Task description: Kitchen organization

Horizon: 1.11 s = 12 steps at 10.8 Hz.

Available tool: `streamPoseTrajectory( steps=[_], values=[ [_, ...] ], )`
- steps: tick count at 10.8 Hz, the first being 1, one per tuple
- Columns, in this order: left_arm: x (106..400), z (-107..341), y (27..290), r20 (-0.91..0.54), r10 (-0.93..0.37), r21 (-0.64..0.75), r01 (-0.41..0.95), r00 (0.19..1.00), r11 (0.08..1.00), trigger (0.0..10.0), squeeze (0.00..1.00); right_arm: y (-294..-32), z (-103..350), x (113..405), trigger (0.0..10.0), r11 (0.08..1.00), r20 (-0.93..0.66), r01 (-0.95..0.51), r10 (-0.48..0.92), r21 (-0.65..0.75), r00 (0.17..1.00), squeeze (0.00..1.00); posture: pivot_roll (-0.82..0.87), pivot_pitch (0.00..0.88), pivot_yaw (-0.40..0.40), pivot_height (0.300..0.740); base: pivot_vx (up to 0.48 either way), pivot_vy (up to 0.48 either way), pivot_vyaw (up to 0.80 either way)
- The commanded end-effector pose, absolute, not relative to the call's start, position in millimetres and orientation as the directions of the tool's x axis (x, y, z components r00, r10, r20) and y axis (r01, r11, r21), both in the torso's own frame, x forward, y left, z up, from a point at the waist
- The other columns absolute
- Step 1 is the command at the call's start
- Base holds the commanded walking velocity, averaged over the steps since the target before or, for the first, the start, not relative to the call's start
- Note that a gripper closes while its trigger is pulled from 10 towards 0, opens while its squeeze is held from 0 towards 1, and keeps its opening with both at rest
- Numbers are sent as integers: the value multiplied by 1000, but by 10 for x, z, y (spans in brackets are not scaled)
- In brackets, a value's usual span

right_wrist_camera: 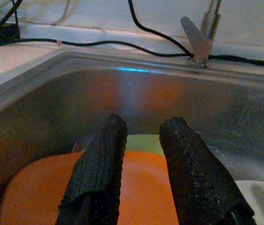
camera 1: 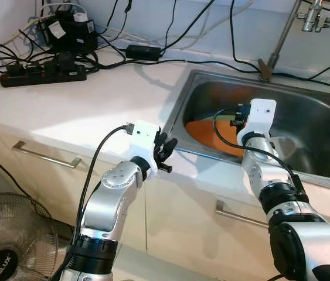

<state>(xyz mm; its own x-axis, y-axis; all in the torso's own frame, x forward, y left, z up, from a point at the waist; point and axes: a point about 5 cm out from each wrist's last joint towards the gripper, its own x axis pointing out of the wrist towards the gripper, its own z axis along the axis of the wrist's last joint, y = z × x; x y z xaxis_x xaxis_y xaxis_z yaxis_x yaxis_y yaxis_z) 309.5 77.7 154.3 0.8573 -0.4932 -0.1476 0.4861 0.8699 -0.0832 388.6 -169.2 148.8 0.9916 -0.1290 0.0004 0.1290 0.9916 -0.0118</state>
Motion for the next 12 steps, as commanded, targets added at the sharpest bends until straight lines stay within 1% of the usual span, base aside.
streamPoseTrajectory(
  steps=[1, 2, 3, 4, 5, 7, 8, 9, 11, 12],
  values=[
    [3108, 1551, 758, -141, -494, -73, 489, 858, 869, 10000, 0, -1697, 1556, 3889, 10000, 991, 43, 129, -128, -24, 991, 0, 257, 15, -39, 740, 0, 0, 0],
    [3133, 1640, 782, -52, -462, -35, 461, 885, 887, 10000, 0, -1622, 1631, 3879, 10000, 996, 111, 86, -84, -12, 990, 0, 251, 17, -42, 740, 0, 0, 0],
    [3159, 1694, 815, -2, -421, -11, 421, 907, 907, 10000, 0, -1568, 1669, 3864, 10000, 998, 151, 55, -53, -9, 987, 0, 247, 17, -42, 740, 0, 0, 0],
    [3218, 1808, 956, 111, -308, 48, 304, 945, 951, 10000, 0, -1419, 1780, 3780, 10000, 999, 275, -31, 21, 34, 961, 0, 247, 17, -42, 740, 0, 0, 0],
    [3255, 1878, 1051, 191, -235, 88, 222, 953, 971, 10000, 0, -1329, 1832, 3680, 10000, 996, 358, -77, 55, 49, 932, 0, 233, 18, -44, 740, 0, 0, 0],
    [3303, 1891, 1137, 250, -164, 101, 143, 954, 985, 10000, 0, -1228, 1761, 3559, 10000, 992, 387, -112, 81, 57, 919, 0, 228, 18, -43, 740, 0, 0, 0],
    [3319, 1805, 1146, 260, -161, 182, 115, 952, 976, 10000, 0, -1185, 1694, 3491, 10000, 990, 383, -121, 86, 69, 920, 0, 212, 13, -39, 740, 0, 0, 0],
    [3305, 1707, 1159, 258, -145, 164, 104, 955, 981, 10000, 0, -1148, 1627, 3438, 10000, 989, 371, -132, 98, 68, 924, 0, 201, 11, -36, 740, 0, 0, 0],
    [3277, 1677, 1180, 273, -128, 149, 90, 953, 985, 10000, 0, -1093, 1612, 3403, 10000, 986, 366, -145, 106, 82, 925, 0, 202, 10, -37, 740, 0, 0, 0],
    [3281, 1695, 1179, 286, -123, 151, 83, 950, 985, 10000, 0, -1093, 1600, 3411, 10000, 987, 357, -142, 105, 79, 928, 0, 207, 0, -43, 740, 0, -398, 0]
  ],
)
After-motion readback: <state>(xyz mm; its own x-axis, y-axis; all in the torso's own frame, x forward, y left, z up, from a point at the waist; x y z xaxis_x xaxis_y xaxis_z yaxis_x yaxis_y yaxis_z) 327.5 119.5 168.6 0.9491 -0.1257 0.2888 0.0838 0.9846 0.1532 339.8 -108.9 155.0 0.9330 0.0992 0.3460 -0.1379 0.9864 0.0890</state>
